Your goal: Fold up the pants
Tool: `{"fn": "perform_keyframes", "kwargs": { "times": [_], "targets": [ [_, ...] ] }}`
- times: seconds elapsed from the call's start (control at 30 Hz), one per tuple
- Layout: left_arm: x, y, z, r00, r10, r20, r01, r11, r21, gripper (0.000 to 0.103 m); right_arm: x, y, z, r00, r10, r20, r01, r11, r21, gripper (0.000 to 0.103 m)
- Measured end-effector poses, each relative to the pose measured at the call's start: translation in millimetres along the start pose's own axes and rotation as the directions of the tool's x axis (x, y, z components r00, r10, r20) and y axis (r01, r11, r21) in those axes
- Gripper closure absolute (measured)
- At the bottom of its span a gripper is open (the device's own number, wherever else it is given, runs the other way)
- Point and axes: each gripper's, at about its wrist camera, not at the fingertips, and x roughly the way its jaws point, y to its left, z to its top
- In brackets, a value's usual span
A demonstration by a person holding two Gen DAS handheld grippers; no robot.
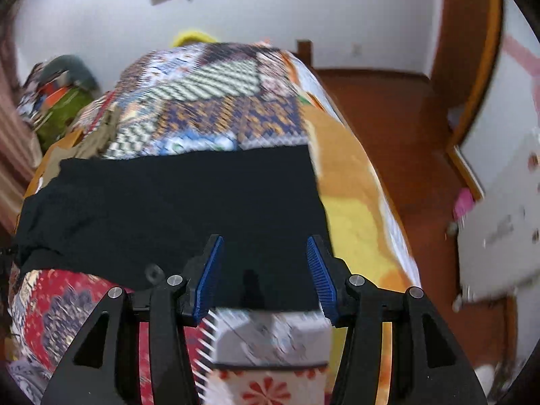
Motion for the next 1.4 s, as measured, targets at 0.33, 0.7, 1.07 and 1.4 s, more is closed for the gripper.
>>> {"fn": "perform_keyframes", "kwargs": {
  "times": [0.33, 0.7, 1.07, 1.4],
  "targets": [
    [8.6, -20.4, -1.0, 0.996, 0.09, 0.018, -0.09, 0.996, 0.006, 0.072, 14.3, -30.4, -29.1, 0.998, 0.044, -0.046, -0.038, 0.992, 0.123, 0.056],
    [-6.7, -33.0, 2.1, 0.989, 0.13, 0.067, -0.134, 0.989, 0.061, 0.087, 35.0, -19.8, -29.5, 0.996, 0.036, -0.084, -0.031, 0.998, 0.059, 0.085],
    [-51.1, -34.3, 18.2, 0.98, 0.091, 0.176, -0.1, 0.994, 0.043, 0.089, -5.8, -9.3, 4.2, 0.994, -0.034, 0.104, 0.04, 0.998, -0.051, 0.093],
    [-70.0, -22.7, 12.0, 0.982, 0.071, 0.172, -0.076, 0.997, 0.022, 0.09, -8.0, -16.3, 20.2, 0.986, -0.084, 0.146, 0.092, 0.995, -0.048, 0.094]
  ]
}}
